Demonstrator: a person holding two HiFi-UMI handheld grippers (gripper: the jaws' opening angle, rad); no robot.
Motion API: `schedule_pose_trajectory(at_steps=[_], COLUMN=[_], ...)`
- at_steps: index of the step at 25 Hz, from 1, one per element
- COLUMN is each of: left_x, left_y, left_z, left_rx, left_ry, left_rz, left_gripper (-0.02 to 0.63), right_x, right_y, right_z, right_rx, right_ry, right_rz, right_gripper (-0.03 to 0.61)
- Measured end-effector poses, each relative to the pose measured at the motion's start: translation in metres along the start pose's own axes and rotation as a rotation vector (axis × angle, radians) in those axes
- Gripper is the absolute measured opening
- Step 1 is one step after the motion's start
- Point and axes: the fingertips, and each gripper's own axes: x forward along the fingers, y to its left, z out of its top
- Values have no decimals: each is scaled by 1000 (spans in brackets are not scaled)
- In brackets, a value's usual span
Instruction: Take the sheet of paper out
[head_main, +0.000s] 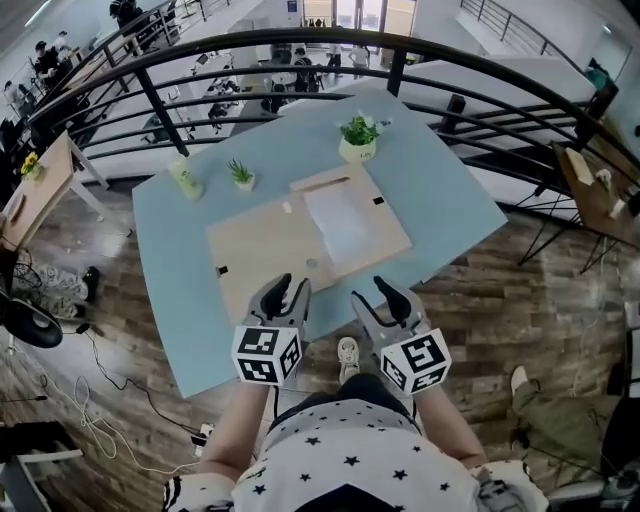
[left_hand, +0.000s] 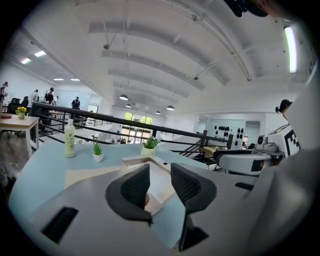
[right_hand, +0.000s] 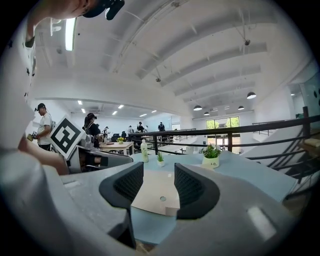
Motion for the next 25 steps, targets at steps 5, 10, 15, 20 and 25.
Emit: schedule_pose_trajectory(at_steps=[5,10,15,20,25], left_x=[38,77,109,137,162], left_y=[4,13,20,28,36], left_z=[8,9,1,-6,-17], left_rx=[-21,-35,-45,-77,-96], left_ry=[14,43,78,111,153], left_rz=[23,42,55,68,83], left_gripper=[127,127,127,127,127], right_x=[22,46,66,81,93], right_y=[-30,-56,-75,-92,-105], right_z=[8,10,7,2,-5], right_rx=[-3,3,9,15,22], right_ry=[10,23,33,60,82], right_rz=[33,53,72,93,105], right_gripper=[178,178,178,178,178])
